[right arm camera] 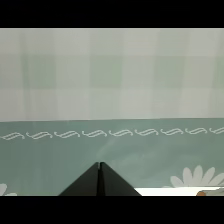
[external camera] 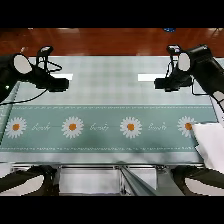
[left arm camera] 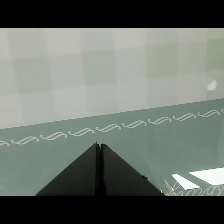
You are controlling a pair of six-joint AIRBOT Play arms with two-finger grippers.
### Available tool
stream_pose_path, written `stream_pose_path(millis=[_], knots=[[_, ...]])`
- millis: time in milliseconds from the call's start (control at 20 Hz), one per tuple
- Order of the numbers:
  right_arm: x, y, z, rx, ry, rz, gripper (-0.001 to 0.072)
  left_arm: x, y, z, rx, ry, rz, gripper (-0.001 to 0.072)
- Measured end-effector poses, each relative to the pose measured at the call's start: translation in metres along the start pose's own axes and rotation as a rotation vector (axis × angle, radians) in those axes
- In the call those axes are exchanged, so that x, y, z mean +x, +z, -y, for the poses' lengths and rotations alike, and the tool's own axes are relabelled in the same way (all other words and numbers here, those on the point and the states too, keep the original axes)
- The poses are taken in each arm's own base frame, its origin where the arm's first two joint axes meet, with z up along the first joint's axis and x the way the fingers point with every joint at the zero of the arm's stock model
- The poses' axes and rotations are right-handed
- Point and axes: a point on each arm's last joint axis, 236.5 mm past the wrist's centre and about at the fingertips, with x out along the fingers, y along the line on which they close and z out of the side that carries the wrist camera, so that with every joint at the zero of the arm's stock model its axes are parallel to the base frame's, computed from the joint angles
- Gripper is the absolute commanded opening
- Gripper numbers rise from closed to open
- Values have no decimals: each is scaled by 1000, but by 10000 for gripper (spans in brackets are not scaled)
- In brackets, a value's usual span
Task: Fold the shirts.
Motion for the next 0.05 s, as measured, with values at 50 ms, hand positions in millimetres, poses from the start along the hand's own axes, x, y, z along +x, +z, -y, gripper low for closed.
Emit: stream_pose_path(millis=[50], knots=[[0,0,0,0,0,0,20,0,0,0,0,0,0,24]])
